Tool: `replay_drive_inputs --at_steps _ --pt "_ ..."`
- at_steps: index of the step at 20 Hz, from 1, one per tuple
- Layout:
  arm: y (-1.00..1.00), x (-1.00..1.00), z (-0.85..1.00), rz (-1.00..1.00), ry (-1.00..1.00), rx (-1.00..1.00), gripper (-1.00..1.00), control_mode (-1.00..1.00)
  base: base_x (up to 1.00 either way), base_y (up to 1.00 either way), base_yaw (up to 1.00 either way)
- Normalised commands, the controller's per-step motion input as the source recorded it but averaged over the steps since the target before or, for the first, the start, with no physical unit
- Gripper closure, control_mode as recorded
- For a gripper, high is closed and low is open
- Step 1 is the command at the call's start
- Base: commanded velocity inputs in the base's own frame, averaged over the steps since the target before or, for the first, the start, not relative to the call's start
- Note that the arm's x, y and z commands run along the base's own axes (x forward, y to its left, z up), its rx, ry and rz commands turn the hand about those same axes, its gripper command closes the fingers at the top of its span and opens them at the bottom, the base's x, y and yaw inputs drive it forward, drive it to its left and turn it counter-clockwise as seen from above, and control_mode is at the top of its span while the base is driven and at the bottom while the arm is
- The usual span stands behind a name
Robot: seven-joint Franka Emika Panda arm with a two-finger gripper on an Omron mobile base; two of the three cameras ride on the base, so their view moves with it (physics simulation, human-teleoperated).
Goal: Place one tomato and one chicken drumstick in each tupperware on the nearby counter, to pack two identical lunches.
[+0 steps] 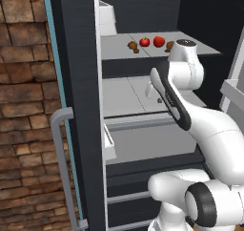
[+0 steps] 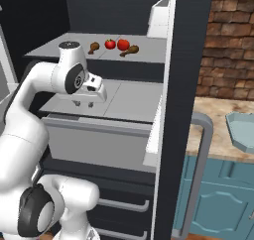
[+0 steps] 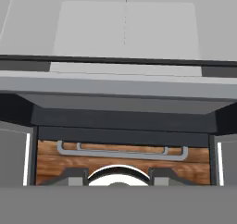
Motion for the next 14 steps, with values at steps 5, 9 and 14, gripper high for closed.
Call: replay_drive_inputs --at_steps 5,9,14 --pt "0.06 -0.04 0.01 -0.01 -0.19 -0.02 -1.0 -1.0 0.0 0.0 0.0" --pt "0.23 0.0 0.13 -0.15 -0.35 -0.06 -1.0 -1.0 0.0 0.0 0.0" --pt "0.01 0.08 0.55 -0.1 -0.1 0.03 -1.0 -1.0 0.0 0.0 0.0"
